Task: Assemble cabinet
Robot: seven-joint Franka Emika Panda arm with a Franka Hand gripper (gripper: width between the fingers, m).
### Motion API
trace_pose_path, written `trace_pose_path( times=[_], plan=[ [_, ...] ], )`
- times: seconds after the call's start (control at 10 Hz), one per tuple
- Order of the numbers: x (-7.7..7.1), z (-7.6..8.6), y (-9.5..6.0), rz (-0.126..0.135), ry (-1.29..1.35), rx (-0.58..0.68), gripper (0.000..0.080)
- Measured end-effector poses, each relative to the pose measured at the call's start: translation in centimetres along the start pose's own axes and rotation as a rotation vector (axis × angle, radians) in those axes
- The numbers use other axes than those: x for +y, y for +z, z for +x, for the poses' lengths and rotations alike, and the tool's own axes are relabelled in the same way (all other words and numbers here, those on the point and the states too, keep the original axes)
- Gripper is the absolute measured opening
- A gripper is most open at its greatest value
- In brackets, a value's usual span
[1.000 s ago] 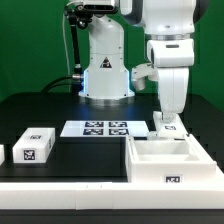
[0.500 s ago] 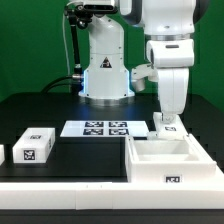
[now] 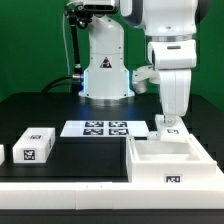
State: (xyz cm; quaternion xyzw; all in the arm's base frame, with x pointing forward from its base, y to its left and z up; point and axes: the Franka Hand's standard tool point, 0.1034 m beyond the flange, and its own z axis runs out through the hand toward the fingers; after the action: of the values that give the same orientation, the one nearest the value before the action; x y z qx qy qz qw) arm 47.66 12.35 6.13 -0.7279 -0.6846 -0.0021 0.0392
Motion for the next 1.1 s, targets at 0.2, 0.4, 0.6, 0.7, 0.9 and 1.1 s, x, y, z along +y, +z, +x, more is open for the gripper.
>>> trace_pose_path(
  times=[0.2, 0.4, 0.6, 0.7, 0.9, 1.1],
  plan=[
    [0.6, -0.1, 0.3, -0.009, 0.0, 0.01, 0.0062],
    [3.6, 0.1, 0.1, -0.027, -0.013, 0.03, 0.0062],
    [6.8, -0.1, -0.1, -0.04, -0.04, 0.046, 0.0062],
    [7.1, -0.4, -0.2, -0.048, -0.055, 0.049, 0.0062],
    [7.1, -0.4, -0.2, -0.048, -0.048, 0.05, 0.0062],
    [7.1, -0.4, -0.2, -0.048, -0.048, 0.05, 0.0062]
  ],
)
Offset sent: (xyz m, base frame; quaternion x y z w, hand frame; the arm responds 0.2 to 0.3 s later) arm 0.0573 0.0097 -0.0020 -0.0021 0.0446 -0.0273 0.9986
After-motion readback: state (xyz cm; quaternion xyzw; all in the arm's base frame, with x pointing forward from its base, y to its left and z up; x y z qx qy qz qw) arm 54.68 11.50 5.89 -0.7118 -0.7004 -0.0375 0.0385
